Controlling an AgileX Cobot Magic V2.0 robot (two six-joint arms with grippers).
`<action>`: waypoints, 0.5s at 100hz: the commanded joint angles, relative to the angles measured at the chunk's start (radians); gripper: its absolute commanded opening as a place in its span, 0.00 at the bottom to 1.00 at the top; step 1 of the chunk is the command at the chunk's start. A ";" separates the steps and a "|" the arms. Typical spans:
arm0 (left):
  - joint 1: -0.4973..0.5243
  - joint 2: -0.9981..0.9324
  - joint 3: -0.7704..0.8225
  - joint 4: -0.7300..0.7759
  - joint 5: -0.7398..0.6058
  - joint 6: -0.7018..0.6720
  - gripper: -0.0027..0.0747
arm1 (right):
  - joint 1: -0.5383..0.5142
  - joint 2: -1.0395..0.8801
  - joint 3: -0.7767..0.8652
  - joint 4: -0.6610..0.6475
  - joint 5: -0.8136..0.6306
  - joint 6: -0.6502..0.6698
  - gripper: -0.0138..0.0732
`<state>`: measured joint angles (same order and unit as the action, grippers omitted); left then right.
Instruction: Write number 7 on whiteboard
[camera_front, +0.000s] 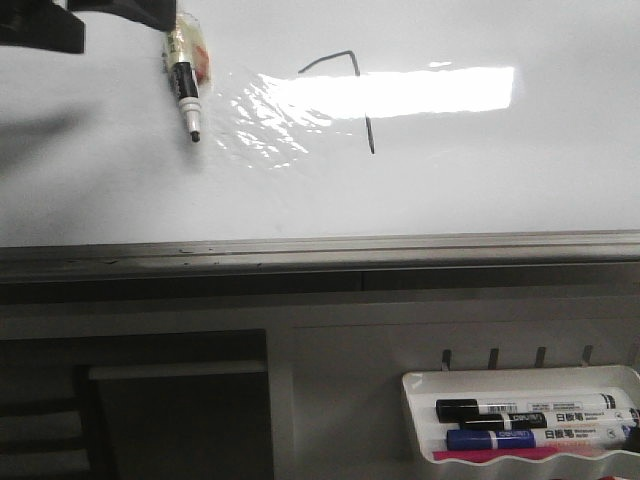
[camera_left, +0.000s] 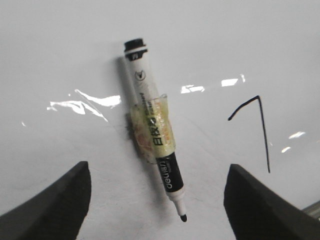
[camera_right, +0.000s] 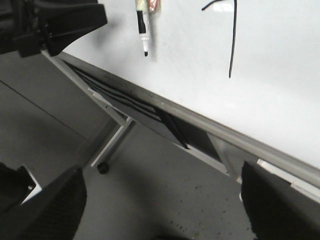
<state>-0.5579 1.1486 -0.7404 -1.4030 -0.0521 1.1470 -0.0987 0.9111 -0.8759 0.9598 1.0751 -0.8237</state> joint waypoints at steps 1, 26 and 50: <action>0.002 -0.121 0.012 0.093 0.010 -0.001 0.69 | -0.005 -0.053 -0.024 0.076 -0.107 -0.015 0.78; 0.002 -0.370 0.038 0.196 0.020 -0.001 0.45 | -0.005 -0.176 -0.010 0.091 -0.382 -0.015 0.21; 0.002 -0.515 0.064 0.306 0.183 0.002 0.01 | -0.005 -0.357 0.179 0.098 -0.569 -0.083 0.09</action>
<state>-0.5579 0.6763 -0.6706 -1.1222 0.0854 1.1470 -0.0987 0.6290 -0.7559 1.0124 0.6000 -0.8547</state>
